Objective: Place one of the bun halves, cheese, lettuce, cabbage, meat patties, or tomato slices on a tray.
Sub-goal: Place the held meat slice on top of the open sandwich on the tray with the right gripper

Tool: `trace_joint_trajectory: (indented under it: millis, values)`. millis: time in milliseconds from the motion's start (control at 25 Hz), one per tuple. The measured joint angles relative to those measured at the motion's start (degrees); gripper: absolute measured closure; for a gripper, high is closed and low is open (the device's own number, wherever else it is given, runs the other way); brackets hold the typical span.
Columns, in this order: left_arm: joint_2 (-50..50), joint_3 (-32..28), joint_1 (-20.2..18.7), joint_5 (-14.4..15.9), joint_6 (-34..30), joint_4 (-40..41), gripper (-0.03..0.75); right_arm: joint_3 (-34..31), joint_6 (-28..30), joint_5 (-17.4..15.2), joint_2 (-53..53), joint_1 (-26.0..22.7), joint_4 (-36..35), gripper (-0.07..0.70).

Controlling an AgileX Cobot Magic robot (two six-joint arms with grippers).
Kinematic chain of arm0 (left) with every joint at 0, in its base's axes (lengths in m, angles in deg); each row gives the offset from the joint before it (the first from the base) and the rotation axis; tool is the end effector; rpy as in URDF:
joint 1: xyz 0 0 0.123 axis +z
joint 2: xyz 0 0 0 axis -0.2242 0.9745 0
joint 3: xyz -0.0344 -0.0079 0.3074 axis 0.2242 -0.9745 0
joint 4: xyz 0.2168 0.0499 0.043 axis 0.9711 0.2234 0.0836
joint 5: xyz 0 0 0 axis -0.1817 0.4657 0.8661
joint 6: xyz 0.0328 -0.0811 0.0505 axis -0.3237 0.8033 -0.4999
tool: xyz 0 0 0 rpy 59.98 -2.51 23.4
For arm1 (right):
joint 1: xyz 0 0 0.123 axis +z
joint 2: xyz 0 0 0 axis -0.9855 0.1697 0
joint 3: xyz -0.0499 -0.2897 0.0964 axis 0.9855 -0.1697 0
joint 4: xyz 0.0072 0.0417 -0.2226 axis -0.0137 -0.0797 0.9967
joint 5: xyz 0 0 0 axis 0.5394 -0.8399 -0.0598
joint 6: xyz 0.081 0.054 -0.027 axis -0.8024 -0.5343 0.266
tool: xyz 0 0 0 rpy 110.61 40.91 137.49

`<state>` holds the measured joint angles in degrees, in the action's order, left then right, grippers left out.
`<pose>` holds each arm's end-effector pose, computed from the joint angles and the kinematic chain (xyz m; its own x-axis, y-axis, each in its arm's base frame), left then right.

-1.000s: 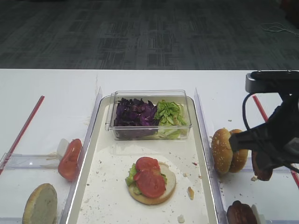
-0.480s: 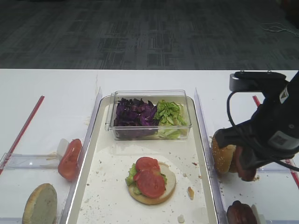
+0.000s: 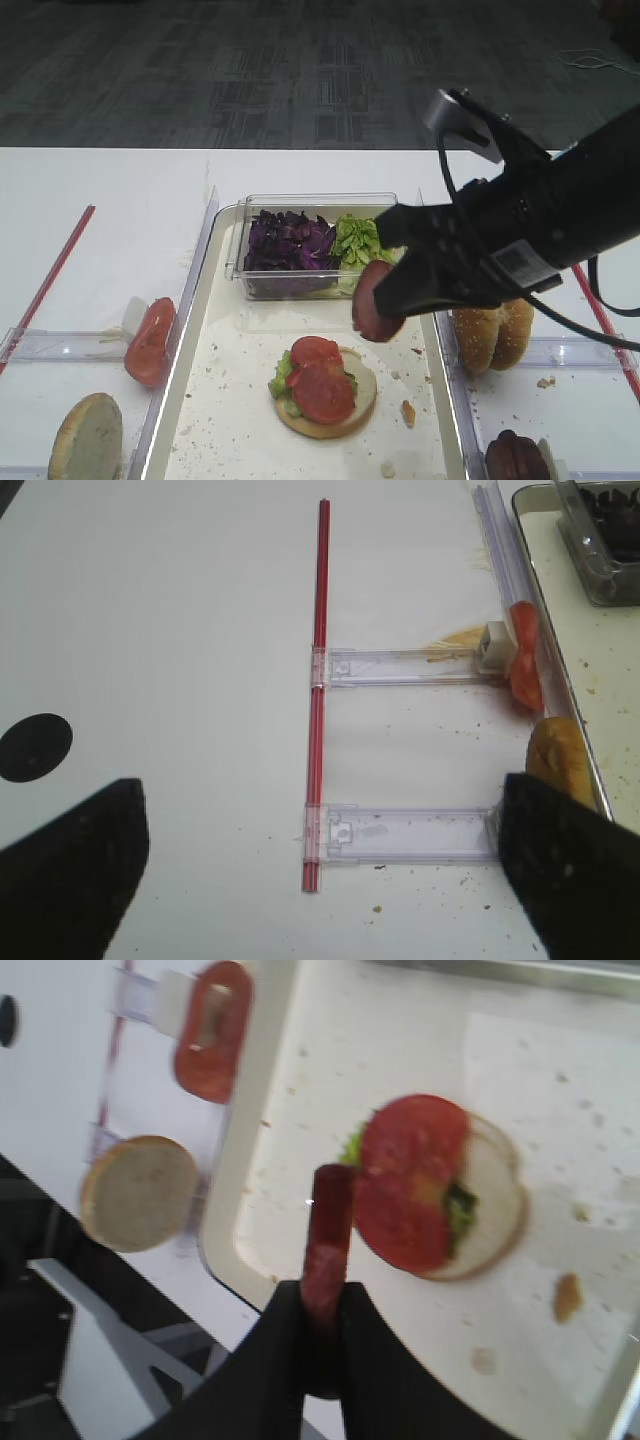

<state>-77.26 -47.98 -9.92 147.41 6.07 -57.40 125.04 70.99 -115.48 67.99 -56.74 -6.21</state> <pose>-0.0507 0.0022 0.2469 -0.5479 -0.0592 -0.8344 -0.1091 0.9940 0.0012 0.1912 0.1450 0.2752 -0.9212 -0.1342 -0.3651 -0.3459 0.7118 0.6113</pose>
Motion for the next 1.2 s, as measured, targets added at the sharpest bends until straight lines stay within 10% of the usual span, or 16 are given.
trace_joint_trajectory:
  millis: [160,1200]
  values:
    - [0.00,0.00,0.00,0.00,0.00,0.00,0.030,0.00,8.10,-0.25,0.35,0.00,-11.68,0.511]
    - [0.00,0.00,0.00,0.00,0.00,0.00,0.030,0.34,17.03,-2.71,18.64,0.00,-20.95,0.511]
